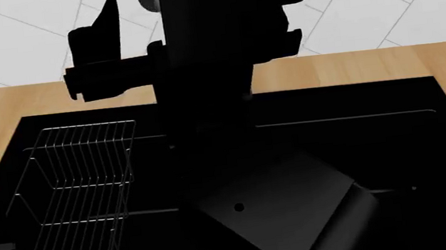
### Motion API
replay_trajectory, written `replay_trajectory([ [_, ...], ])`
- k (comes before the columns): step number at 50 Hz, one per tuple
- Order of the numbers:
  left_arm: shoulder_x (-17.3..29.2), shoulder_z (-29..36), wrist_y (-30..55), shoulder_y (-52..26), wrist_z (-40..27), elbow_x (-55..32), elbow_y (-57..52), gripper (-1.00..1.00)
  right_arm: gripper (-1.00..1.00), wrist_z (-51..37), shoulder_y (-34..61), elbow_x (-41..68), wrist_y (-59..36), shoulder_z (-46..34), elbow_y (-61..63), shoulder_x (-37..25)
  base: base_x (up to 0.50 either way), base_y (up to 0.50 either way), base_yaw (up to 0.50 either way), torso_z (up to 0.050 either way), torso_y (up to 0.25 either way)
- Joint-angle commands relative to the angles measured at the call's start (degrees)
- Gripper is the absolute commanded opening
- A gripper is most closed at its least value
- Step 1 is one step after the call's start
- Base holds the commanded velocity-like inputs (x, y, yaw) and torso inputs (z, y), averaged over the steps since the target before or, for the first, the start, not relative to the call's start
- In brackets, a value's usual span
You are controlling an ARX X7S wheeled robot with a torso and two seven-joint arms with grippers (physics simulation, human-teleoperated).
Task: Turn the sink spout to the right.
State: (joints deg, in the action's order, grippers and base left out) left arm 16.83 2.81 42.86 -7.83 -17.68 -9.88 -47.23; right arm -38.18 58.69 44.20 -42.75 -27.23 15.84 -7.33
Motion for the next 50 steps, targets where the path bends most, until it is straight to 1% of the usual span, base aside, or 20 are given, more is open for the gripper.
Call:
replay_trajectory([
  [1, -0.37, -0.26, -4.62, 1.49, 0.26, 0.75, 0.9, 1.0, 1.0, 0.55, 1.21, -1.03, 1.17, -0.23, -1.81, -0.59, 0.0, 0.0, 0.0, 0.0, 0.0],
  [12, -0.12, 0.01, -4.4, 1.41, -0.01, 0.61, 0.77, 1.0, 1.0, 0.01, 0.6, -1.51, 2.36, 0.31, -1.89, -1.98, 0.0, 0.0, 0.0, 0.0, 0.0],
  [38, 0.49, 0.75, -4.31, 1.43, -0.53, 0.42, 0.87, 1.0, 1.0, -3.94, -0.21, 0.99, -1.14, 2.74, 3.27, -6.7, 0.0, 0.0, 0.0, 0.0, 0.0],
  [50, 0.7, 1.03, -4.35, 1.46, -0.9, 0.43, 0.95, 1.0, 1.0, -5.05, -0.04, 1.74, -1.98, 3.49, 4.44, -7.78, 0.0, 0.0, 0.0, 0.0, 0.0],
])
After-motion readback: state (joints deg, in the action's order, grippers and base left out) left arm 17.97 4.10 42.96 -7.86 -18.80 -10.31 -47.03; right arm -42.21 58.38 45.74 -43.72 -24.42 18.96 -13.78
